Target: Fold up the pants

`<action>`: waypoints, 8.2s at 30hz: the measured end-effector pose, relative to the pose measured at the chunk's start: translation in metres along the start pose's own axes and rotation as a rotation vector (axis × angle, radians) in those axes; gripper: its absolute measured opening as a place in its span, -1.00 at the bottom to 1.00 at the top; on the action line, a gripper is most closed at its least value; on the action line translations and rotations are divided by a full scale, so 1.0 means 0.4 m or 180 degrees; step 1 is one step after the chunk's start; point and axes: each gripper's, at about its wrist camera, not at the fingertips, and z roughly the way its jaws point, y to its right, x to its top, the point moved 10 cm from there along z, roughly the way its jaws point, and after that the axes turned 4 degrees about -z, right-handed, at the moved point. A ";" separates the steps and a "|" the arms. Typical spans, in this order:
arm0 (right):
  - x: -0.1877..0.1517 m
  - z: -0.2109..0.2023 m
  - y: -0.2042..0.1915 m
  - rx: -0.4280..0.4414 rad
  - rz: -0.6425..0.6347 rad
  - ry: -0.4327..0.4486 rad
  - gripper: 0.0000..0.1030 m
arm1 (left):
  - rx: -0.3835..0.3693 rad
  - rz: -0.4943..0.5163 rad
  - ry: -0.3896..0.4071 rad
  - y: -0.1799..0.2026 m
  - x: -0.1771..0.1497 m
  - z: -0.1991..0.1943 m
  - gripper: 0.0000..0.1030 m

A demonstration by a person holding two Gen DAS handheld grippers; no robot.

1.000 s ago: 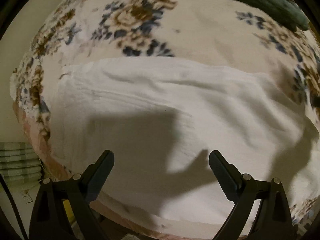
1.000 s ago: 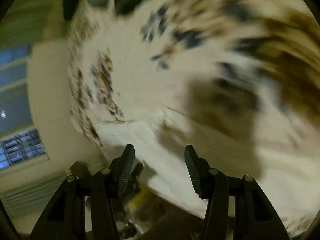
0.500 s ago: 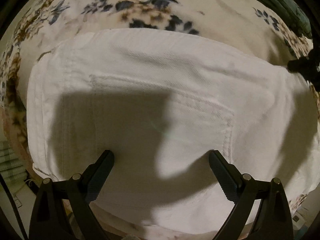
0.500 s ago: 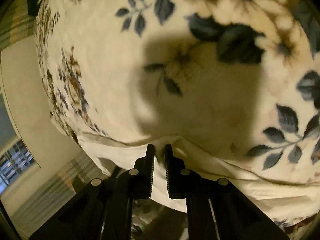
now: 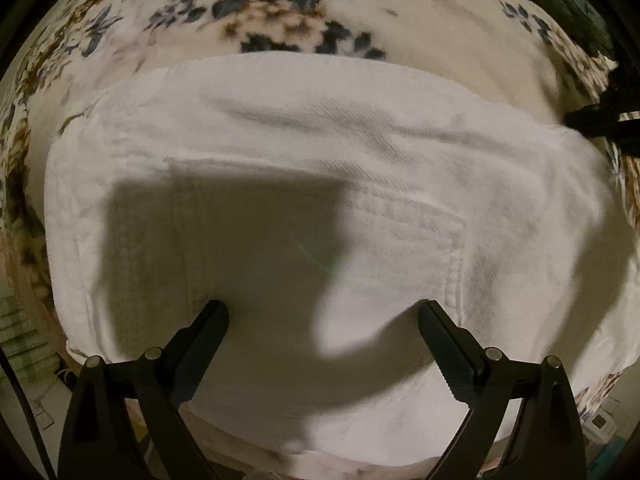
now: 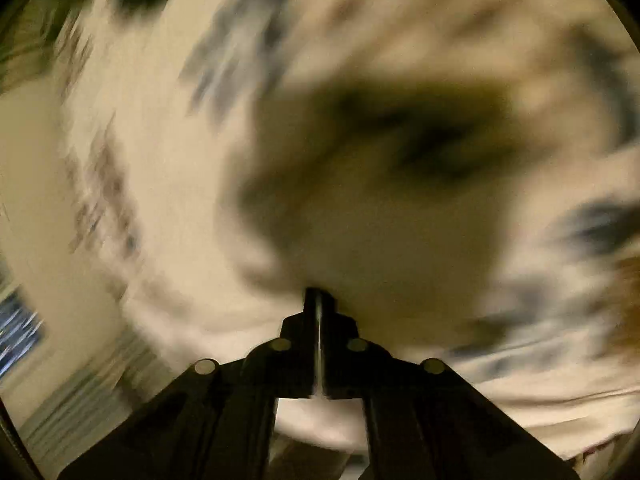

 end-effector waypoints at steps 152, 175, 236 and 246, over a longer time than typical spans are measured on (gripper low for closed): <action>-0.564 -0.036 0.338 -0.0117 0.0426 0.1611 0.74 | -0.0779 0.0114 -0.0043 0.241 -0.058 -0.006 0.09; -0.561 -0.017 0.210 -0.0020 0.0265 0.1421 0.74 | -0.1676 -0.1454 0.0728 -0.147 -0.191 -0.185 1.00; -0.563 -0.169 0.428 0.0914 0.0493 0.1428 0.74 | -0.1338 0.0735 0.0656 0.502 -0.372 -0.313 0.95; -0.401 -0.006 0.277 0.0836 0.0091 0.1382 -0.36 | -0.0653 -0.0241 0.0738 0.095 -0.203 -0.256 0.94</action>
